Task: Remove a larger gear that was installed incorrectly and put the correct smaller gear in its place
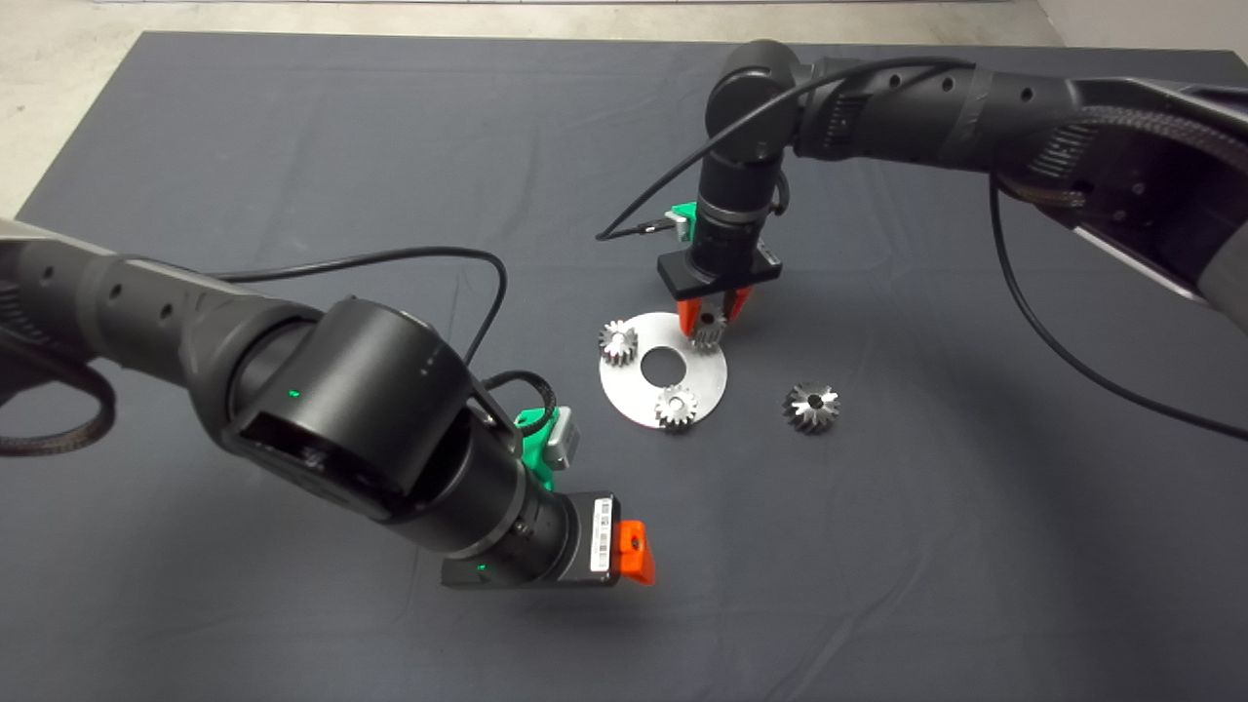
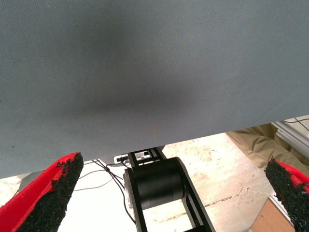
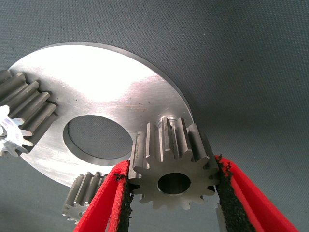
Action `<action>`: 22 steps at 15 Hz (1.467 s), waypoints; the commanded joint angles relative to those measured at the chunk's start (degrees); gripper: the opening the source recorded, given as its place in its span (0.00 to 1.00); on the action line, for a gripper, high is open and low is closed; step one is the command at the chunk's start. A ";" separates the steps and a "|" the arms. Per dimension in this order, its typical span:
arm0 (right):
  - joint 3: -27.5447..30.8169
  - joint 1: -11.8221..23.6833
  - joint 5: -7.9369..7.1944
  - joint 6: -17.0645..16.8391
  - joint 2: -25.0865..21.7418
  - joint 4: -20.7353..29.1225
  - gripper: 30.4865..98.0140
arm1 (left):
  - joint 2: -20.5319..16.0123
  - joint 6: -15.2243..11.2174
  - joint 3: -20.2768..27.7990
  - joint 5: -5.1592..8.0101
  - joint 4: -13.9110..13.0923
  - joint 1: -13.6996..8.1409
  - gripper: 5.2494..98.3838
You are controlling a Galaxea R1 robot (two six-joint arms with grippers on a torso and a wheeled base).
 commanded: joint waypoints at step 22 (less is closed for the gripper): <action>-0.11 1.85 -6.96 -0.27 1.25 -0.71 0.13 | -0.16 0.11 -0.04 0.07 -0.42 -0.85 0.99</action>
